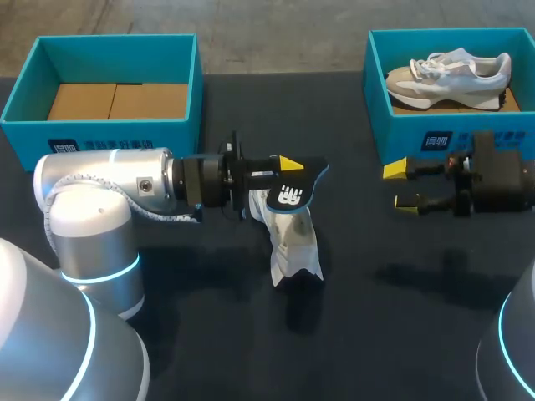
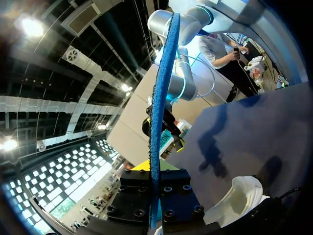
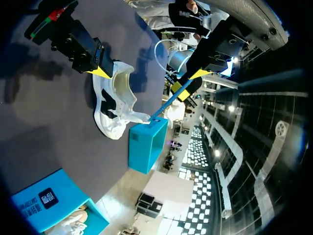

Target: Take the shoe out of the shoebox, open the shoe tongue, remove and reinsert the insole, then place the shoe into the shoebox

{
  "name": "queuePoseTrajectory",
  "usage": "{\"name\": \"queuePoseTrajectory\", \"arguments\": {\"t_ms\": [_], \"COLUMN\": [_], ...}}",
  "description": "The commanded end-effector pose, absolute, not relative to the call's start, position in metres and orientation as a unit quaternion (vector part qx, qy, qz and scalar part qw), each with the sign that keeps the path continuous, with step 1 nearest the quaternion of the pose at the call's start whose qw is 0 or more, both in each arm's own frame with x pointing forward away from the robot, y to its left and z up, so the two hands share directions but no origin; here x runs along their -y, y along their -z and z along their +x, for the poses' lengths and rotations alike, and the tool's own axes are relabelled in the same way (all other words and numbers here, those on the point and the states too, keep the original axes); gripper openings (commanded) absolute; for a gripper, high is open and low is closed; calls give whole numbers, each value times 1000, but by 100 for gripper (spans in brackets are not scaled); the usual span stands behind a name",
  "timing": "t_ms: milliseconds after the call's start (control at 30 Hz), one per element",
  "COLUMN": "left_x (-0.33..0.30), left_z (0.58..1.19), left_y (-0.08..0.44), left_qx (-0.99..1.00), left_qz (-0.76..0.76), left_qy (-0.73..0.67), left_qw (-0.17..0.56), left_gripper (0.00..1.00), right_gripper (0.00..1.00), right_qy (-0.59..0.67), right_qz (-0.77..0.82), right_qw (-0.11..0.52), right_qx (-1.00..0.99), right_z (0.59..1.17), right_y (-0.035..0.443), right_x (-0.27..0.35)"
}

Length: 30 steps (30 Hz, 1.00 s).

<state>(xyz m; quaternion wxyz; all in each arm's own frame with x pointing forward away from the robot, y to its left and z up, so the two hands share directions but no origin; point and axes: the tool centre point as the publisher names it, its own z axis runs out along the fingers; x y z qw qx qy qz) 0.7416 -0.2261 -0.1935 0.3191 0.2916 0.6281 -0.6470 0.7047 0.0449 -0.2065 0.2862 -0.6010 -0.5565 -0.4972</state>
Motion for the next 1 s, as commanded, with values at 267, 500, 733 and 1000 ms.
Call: {"name": "queuePoseTrajectory", "arguments": {"t_ms": [267,500,733,1000], "left_x": [228,228,222,219], "left_z": [742,742,735,729], "left_y": [194,194,191,196], "left_qx": [-628,-628,-630,-626], "left_qz": [291,291,262,232], "left_qy": [647,647,665,686], "left_qw": [321,321,305,288], "left_gripper": [0,0,0,0], "right_gripper": [100,100,100,100], "right_qy": [496,496,500,486], "right_qz": [-602,-602,-596,-592], "right_qw": [285,285,219,207], "right_qx": [556,556,589,609], "right_z": [704,704,699,698], "right_y": [206,206,223,256], "right_x": [-46,-46,-54,-73]}}
